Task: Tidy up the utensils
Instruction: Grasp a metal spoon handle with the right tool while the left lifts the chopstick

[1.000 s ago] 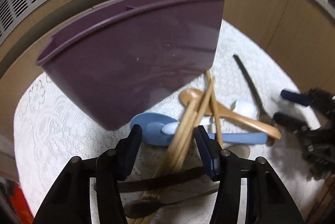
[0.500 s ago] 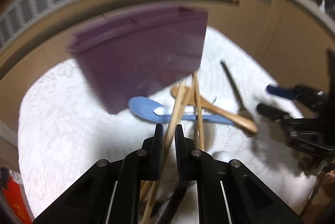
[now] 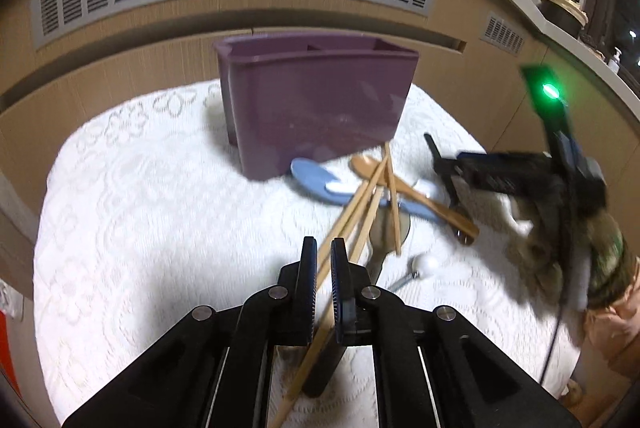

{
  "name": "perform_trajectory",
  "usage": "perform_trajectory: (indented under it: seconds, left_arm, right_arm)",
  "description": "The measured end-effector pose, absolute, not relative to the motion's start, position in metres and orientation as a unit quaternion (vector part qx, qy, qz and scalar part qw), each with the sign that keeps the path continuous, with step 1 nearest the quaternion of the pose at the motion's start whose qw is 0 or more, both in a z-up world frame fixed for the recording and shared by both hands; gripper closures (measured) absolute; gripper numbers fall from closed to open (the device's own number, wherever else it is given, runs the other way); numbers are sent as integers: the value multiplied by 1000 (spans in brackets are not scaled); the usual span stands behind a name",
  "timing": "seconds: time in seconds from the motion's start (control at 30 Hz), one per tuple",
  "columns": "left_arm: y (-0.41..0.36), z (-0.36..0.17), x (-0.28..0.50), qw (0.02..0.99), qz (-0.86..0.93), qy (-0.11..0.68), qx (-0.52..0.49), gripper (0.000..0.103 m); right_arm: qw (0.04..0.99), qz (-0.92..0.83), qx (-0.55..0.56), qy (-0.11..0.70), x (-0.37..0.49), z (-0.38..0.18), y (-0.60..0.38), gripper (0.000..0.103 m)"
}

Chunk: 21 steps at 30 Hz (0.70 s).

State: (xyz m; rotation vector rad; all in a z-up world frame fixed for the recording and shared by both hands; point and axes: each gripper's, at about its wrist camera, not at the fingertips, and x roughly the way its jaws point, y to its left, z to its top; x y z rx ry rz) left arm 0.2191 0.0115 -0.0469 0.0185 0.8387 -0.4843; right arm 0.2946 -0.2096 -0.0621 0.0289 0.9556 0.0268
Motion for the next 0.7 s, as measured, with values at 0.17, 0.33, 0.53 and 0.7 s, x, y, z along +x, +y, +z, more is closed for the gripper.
perform_trajectory:
  seconds: [0.17,0.33,0.53,0.7]
  left_arm:
    - [15,-53,219,875,-250,415,3,64]
    - [-7,-56,228,865,-269,422,39,55]
    - [-43,-65,242,845,-278,447,88,72]
    - [-68,-71,249,838,-258,457,151,73]
  right_arm:
    - [882,-2,-31,471,308,-73,-191,89]
    - [884,36,-23,465,285,-65,-196,96]
    - [900,53,0,434,254,-42,-217,99]
    - [899,63,-3,433,253,-46,-222,99]
